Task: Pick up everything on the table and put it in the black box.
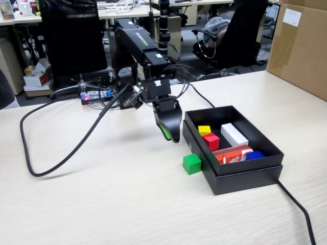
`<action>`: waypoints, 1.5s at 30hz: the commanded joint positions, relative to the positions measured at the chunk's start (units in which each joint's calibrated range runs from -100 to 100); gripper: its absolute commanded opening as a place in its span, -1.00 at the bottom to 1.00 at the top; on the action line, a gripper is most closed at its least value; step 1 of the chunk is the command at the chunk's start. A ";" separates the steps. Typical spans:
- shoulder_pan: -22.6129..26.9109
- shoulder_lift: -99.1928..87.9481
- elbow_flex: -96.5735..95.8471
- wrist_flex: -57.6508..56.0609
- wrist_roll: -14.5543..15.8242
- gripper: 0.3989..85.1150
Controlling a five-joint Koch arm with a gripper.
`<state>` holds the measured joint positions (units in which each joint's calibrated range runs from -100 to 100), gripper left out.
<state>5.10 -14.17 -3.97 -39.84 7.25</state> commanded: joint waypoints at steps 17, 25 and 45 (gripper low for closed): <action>1.66 20.20 18.30 2.30 -0.10 0.05; 1.71 24.79 20.74 2.30 -0.15 0.05; 2.15 22.95 18.66 -7.20 -0.15 -0.99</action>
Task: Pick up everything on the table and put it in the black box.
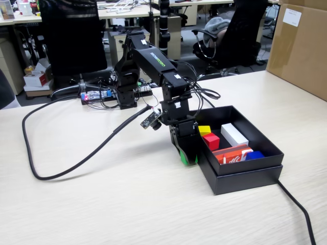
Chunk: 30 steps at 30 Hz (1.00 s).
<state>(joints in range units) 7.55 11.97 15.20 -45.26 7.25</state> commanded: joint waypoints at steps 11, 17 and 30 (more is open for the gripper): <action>-0.54 -40.26 -6.59 -7.31 -0.54 -1.00; 4.59 -44.39 -4.59 -7.31 -0.78 -1.00; 10.55 -10.20 9.37 -6.71 1.90 -0.81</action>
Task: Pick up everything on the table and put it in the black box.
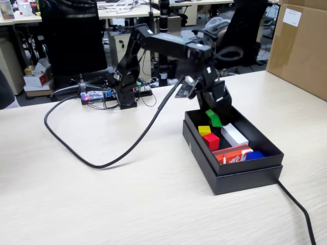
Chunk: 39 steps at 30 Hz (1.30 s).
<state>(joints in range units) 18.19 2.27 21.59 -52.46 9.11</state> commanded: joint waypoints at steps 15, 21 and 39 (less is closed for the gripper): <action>-4.10 -23.67 -6.36 2.57 -0.20 0.03; -8.01 -38.35 -19.23 9.65 -1.42 0.03; -15.04 -71.28 -70.55 34.45 -3.81 0.03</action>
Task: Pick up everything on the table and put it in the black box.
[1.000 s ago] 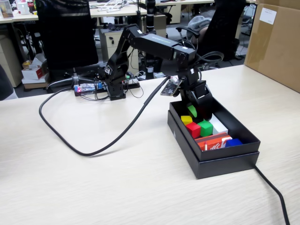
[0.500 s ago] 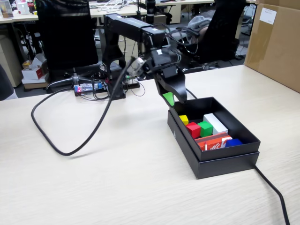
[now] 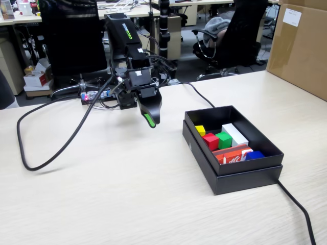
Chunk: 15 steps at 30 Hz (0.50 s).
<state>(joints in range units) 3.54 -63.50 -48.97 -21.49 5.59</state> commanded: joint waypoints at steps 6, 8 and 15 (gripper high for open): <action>-1.27 -13.56 -13.95 11.25 -0.78 0.03; -1.37 -16.08 -17.21 12.37 -0.83 0.03; -2.93 -23.19 -30.45 23.52 -1.22 0.03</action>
<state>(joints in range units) 1.39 -83.43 -78.55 -7.08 4.86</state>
